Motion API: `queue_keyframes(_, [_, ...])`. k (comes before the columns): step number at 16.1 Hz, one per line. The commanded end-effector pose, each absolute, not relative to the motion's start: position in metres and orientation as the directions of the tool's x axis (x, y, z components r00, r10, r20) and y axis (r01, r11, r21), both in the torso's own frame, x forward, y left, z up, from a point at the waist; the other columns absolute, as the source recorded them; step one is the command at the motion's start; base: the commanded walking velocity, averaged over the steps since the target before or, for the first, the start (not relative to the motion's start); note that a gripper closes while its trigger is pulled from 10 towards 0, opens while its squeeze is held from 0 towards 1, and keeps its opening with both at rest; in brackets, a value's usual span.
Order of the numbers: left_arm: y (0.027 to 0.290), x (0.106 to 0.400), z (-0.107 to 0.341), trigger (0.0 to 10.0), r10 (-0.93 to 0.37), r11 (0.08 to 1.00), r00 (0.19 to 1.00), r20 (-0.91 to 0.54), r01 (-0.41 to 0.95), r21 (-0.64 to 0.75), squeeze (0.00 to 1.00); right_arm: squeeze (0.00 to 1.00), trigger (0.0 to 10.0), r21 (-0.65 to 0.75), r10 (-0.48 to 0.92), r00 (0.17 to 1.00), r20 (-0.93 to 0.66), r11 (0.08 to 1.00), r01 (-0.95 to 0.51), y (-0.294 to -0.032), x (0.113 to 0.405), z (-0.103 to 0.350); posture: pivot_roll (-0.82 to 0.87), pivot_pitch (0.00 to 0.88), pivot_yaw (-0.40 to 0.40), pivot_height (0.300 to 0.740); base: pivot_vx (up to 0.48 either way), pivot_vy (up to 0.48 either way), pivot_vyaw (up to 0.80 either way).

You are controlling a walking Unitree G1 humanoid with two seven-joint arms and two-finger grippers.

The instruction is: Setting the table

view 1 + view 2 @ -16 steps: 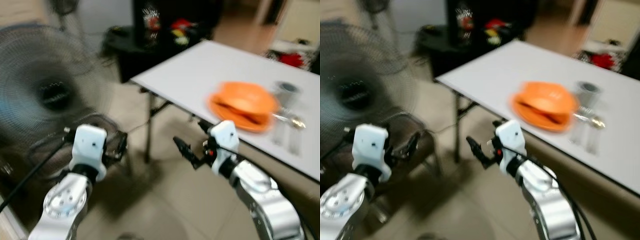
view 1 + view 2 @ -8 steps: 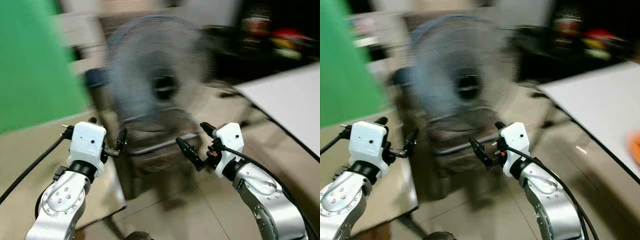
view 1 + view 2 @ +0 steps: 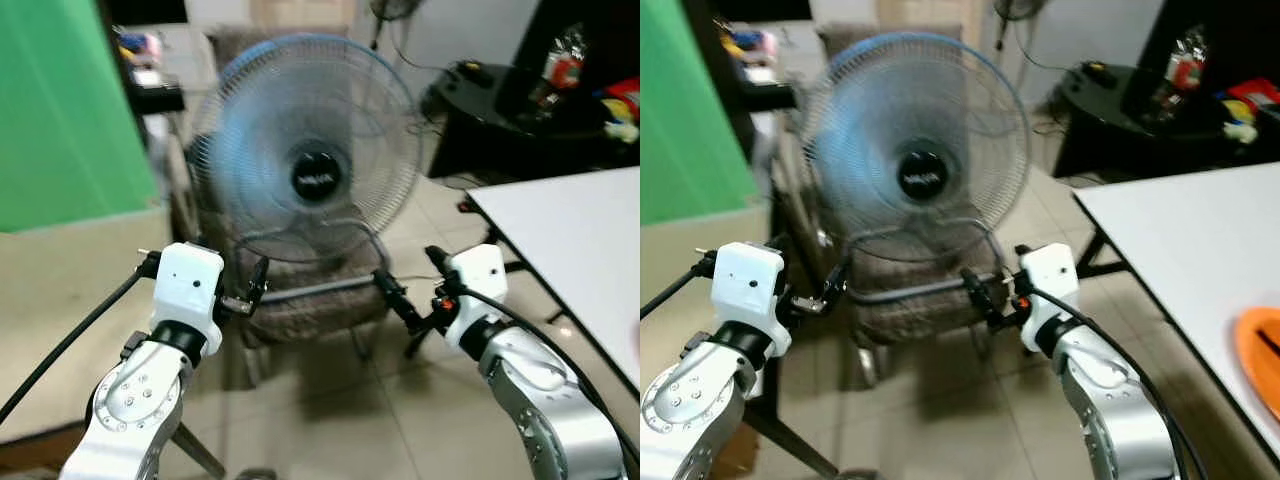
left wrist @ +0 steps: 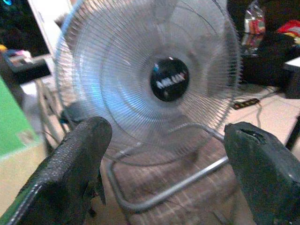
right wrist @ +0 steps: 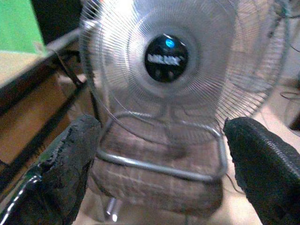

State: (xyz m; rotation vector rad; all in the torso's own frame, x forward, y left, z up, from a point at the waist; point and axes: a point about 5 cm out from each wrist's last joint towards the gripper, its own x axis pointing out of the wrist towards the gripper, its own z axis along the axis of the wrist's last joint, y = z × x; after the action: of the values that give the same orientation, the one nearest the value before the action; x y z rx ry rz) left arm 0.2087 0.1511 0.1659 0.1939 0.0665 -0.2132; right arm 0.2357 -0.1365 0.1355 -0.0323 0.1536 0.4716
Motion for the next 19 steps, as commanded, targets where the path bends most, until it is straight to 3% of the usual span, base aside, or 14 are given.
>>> queue_keyframes(1, [0.1556,0.2074,0.1655,10.0,-0.189,0.961,0.977,-0.097,0.204,0.185,0.0,0.0,10.0,0.018,0.456,0.876,-0.155,0.888,-0.459,-0.1329,0.2352,0.1354,0.1,0.0,-0.011,0.74,0.0,0.48,0.0])
queue_keyframes(19, [0.159,0.2092,0.1681,10.0,-0.192,0.956,0.977,-0.092,0.207,0.206,0.0,0.0,10.0,0.029,0.429,0.889,-0.16,0.902,-0.43,-0.1289,0.2337,0.1311,0.12,0.0,-0.017,0.74,0.0,0.48,0.0])
